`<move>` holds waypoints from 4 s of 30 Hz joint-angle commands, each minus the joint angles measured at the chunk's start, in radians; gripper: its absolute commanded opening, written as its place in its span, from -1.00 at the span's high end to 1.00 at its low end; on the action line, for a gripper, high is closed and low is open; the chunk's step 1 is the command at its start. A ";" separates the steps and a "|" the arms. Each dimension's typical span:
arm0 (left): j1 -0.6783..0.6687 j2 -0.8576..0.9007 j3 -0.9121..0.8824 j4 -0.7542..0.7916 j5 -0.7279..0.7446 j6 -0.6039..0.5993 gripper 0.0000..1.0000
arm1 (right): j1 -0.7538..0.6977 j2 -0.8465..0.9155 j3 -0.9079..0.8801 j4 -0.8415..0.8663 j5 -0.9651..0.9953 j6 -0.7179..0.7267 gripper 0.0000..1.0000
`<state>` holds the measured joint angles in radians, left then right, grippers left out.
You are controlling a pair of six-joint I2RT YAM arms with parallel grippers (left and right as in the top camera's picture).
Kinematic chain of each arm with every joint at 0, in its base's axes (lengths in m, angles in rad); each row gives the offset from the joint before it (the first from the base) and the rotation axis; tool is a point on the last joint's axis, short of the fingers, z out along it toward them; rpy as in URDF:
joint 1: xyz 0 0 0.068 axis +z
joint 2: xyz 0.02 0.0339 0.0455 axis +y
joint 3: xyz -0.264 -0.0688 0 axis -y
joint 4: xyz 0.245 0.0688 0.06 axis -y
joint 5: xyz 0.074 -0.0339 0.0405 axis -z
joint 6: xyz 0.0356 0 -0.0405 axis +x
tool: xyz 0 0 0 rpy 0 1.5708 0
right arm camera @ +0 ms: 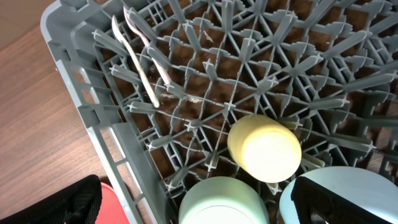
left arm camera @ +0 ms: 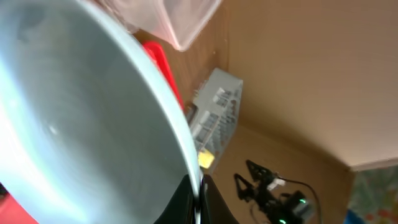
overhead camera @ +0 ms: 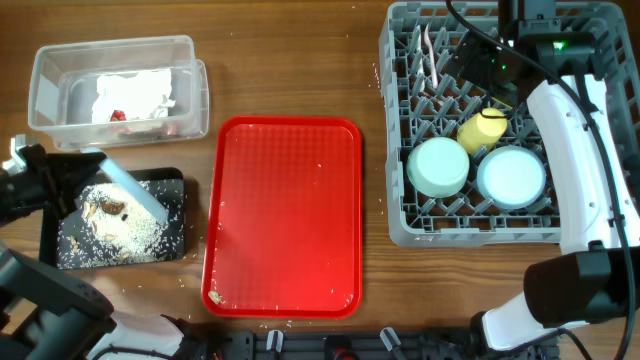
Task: Sort waste into correct bins and load items into the dishwasher rack
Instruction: 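Tilt the plate to dump the rice scraps onto the black tray, then carry the emptied light-blue plate back and lower it onto the red tray, then release the plate and raise the left gripper away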
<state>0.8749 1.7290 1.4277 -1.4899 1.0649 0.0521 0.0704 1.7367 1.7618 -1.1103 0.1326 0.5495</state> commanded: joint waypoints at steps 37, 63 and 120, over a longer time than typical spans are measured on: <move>-0.464 -0.552 -0.002 0.038 -0.444 -0.435 0.92 | -0.001 -0.031 -0.001 0.003 0.017 0.001 -1.00; -1.395 0.004 -0.002 0.388 -0.924 -0.935 0.92 | -0.001 -0.031 -0.001 0.003 0.017 0.001 -0.99; -0.855 -0.237 -0.001 0.113 -1.111 -0.958 -1.00 | 0.452 -0.024 -0.304 0.264 -0.298 -0.180 -0.99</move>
<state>0.0097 1.4998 1.4261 -1.3758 -0.0273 -0.8970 0.4980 1.7332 1.5181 -0.8898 -0.1894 0.3908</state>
